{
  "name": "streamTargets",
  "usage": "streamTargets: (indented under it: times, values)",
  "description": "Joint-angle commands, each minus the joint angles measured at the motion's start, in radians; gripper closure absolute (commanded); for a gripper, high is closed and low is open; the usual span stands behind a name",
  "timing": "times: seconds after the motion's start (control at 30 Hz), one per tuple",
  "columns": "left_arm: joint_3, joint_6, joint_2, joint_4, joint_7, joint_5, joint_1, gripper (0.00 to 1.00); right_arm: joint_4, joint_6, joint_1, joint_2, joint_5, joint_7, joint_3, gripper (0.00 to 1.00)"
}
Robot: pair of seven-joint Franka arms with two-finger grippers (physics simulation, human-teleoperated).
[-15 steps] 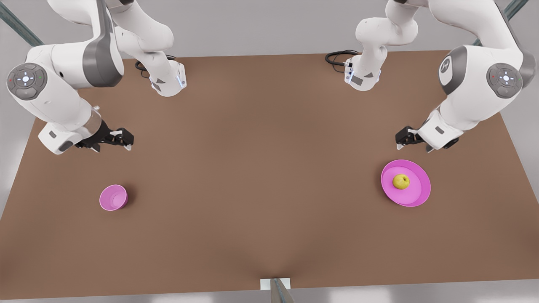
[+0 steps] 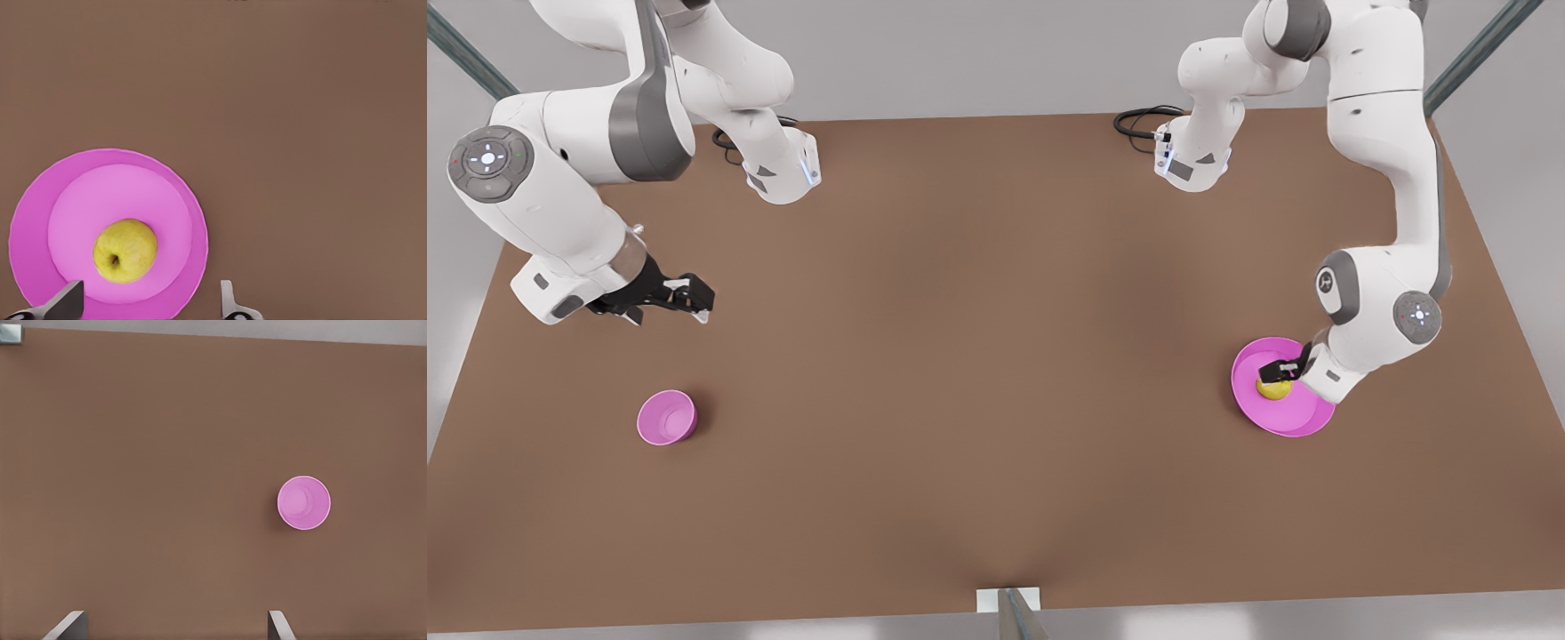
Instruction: Use the left arm to pick up the apple from the plate, transfer it to the gripper of the right arm, and then use the right arm to place it into the bowl
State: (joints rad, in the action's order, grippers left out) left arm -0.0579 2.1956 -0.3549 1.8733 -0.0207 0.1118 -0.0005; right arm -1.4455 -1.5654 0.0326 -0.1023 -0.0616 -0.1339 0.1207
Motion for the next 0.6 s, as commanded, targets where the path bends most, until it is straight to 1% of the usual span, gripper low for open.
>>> streamTargets:
  times: [0.0,0.1,0.2,0.57]
  values:
    - [-0.007,0.174,-0.015,0.024,-0.134,0.077,0.002,0.0,0.0,-0.002,0.001,0.001,0.002,-0.036,0.0,0.0]
    - [-0.014,0.2,-0.039,0.046,-0.168,0.069,0.01,0.0,0.0,-0.001,0.003,0.001,0.0,-0.036,0.0,0.0]
    - [-0.048,0.2,-0.076,0.053,-0.271,0.066,0.019,0.0,0.0,-0.001,0.001,0.001,0.002,-0.036,0.0,0.0]
    - [-0.048,0.231,-0.182,0.079,-0.269,0.058,0.019,0.0,0.002,-0.001,0.003,0.001,0.0,-0.033,0.002,0.0]
